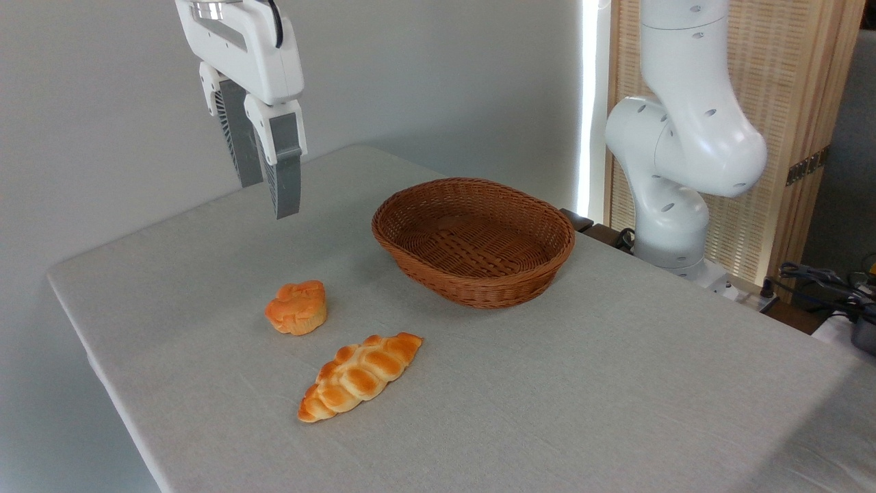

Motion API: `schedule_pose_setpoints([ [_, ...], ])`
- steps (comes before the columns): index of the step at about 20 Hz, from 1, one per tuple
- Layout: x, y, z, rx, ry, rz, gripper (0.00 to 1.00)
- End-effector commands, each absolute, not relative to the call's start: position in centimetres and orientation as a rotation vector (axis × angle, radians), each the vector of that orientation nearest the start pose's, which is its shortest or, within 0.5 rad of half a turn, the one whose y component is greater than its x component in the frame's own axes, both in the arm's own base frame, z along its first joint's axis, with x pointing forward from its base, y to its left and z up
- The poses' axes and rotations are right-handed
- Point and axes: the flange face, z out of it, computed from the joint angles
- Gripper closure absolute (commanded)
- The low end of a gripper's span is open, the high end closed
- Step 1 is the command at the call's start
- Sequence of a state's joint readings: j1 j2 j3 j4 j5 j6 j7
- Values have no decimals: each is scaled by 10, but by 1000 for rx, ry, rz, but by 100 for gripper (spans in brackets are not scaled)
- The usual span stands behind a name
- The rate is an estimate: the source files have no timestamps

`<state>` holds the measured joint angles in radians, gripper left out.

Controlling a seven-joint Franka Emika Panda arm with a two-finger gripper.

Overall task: Put bread into the basket
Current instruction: 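Move the open gripper down over the round orange bun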

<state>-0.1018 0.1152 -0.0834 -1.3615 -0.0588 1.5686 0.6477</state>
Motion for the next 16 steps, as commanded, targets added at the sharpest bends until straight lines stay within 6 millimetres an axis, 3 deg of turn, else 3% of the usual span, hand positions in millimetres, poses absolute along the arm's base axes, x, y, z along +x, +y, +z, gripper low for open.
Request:
schedule_pose_setpoints([
  [1, 564, -115, 658, -2958, 1312, -34, 0],
  [16, 564, -113, 658, -2974, 1304, -25, 0],
])
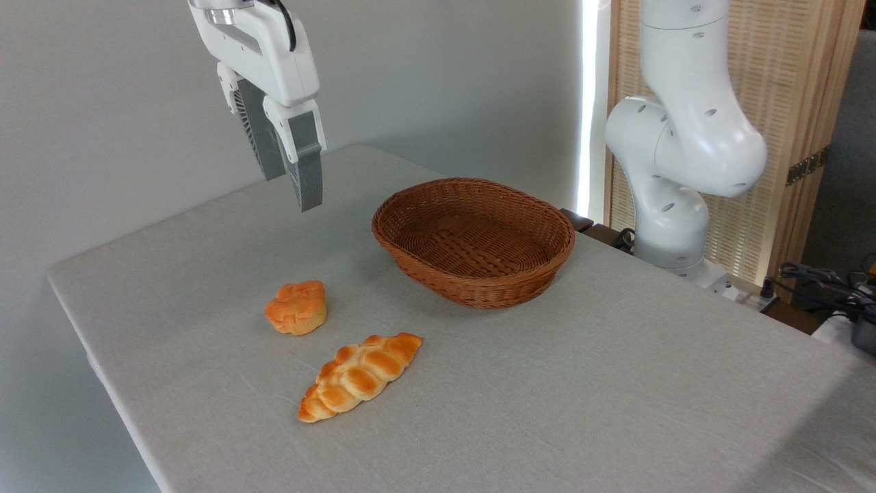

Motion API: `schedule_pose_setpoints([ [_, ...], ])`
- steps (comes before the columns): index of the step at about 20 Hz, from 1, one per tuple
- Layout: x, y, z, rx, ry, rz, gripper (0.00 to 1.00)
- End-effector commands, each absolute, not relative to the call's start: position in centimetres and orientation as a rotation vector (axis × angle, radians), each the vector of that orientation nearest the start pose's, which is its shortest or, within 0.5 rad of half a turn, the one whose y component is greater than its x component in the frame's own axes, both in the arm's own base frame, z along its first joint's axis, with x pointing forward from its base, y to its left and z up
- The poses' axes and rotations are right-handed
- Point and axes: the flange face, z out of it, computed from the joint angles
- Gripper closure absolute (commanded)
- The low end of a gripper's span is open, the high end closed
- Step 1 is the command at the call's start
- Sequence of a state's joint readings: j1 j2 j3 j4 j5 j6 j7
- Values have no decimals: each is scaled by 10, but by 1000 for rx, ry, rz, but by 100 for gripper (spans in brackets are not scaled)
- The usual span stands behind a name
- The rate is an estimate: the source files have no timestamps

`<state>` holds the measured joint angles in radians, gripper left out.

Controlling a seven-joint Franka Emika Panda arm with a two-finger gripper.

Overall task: Put bread into the basket
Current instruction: 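Move the open gripper down over the round orange bun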

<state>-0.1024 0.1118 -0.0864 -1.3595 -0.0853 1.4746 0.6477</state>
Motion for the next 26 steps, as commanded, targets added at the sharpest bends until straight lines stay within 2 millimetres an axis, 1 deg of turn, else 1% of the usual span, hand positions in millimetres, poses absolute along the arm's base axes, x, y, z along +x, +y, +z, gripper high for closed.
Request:
schedule_pose_setpoints([
  [1, 565, -110, 659, -2974, 1297, -37, 0],
  [3, 567, -105, 659, -2974, 1282, -43, 0],
  [5, 570, -92, 658, -2991, 1238, -46, 0],
  [8, 569, -92, 657, -2993, 1242, -43, 0],
  [9, 571, -93, 653, -2994, 1245, -31, 0],
  [12, 585, -99, 626, -2999, 1253, -18, 0],
  [14, 588, -107, 598, -2992, 1258, -48, 0],
  [16, 581, -108, 575, -2983, 1260, -69, 0],
  [18, 573, -110, 563, -2972, 1256, -125, 0],
  [21, 554, -124, 542, -2943, 1279, -182, 0],
  [23, 546, -136, 530, -2931, 1307, -180, 0],
  [24, 542, -145, 523, -2920, 1328, -183, 0],
  [26, 539, -159, 505, -2904, 1352, -204, 0],
])
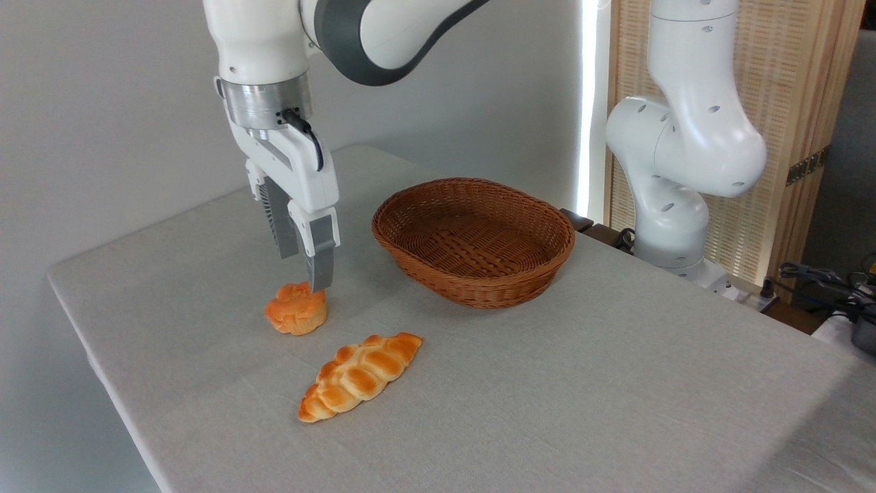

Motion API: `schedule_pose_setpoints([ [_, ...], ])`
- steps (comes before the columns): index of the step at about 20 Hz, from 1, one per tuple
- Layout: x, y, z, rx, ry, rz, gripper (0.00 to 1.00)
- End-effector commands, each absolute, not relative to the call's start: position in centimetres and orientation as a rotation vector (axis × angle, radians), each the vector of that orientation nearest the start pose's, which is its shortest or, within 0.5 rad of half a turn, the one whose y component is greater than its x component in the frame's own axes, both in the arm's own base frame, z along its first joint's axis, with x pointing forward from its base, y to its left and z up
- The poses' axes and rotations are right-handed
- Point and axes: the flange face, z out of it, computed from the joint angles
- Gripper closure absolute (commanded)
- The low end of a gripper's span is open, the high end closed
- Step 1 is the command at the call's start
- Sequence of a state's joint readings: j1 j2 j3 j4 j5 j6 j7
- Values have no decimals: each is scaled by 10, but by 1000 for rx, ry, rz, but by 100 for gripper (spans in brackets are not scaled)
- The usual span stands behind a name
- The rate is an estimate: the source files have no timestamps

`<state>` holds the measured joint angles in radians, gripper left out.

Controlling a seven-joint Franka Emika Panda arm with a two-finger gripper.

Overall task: Put bread into the basket
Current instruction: 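Lower the gripper around the round bun and close on it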

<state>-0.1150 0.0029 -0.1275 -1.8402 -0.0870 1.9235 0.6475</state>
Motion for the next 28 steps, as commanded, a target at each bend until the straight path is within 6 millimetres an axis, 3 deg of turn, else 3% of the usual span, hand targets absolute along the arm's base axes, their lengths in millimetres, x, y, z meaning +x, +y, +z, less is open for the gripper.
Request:
schedule_pose_setpoints([
  [1, 538, -167, 496, -2891, 1367, -229, 0],
  [4, 536, -186, 467, -2861, 1397, -309, 0],
  [9, 537, -214, 437, -2846, 1462, -307, 0],
  [19, 544, -224, 411, -2844, 1486, -311, 0],
  [21, 542, -229, 410, -2841, 1498, -306, 19],
  [23, 542, -231, 411, -2838, 1502, -308, 57],
  [24, 542, -231, 411, -2837, 1504, -308, 71],
  [28, 542, -231, 410, -2837, 1507, -304, 72],
])
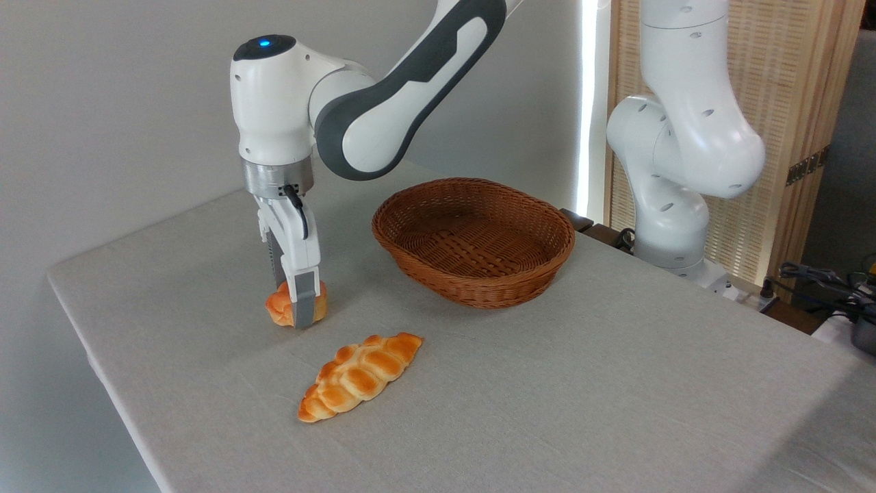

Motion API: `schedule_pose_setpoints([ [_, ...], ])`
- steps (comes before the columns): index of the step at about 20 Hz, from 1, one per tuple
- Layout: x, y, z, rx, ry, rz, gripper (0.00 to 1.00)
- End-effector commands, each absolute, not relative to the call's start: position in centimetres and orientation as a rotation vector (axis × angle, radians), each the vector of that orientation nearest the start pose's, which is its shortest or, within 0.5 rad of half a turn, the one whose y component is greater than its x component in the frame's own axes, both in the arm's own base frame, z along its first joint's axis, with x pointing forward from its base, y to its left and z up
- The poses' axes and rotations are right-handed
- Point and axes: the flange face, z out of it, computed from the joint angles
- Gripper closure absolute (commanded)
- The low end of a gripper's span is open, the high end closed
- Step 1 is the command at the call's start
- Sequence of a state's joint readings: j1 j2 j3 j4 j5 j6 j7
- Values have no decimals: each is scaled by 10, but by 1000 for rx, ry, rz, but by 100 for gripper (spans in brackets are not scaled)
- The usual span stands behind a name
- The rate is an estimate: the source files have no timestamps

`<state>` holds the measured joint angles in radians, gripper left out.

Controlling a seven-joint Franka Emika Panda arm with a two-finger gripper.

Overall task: Put bread into the basket
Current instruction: 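Lower the gripper around the round bun and close on it, then lift the held bun and carry it toward the wicker basket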

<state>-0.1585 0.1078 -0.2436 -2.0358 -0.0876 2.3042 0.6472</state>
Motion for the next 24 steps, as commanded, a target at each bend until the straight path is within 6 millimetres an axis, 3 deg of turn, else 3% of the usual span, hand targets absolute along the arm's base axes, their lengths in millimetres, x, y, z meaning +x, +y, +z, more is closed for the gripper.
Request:
schedule_pose_setpoints([
  [1, 542, -232, 409, -2837, 1508, -301, 71],
  [10, 542, -230, 419, -2839, 1492, -319, 67],
  [13, 536, -225, 451, -2836, 1460, -367, 67],
  [16, 523, -219, 487, -2848, 1449, -293, 65],
  [20, 508, -213, 528, -2869, 1479, -40, 64],
  [22, 504, -199, 548, -2886, 1476, 95, 63],
  [24, 488, -196, 551, -2874, 1498, 269, 59],
])
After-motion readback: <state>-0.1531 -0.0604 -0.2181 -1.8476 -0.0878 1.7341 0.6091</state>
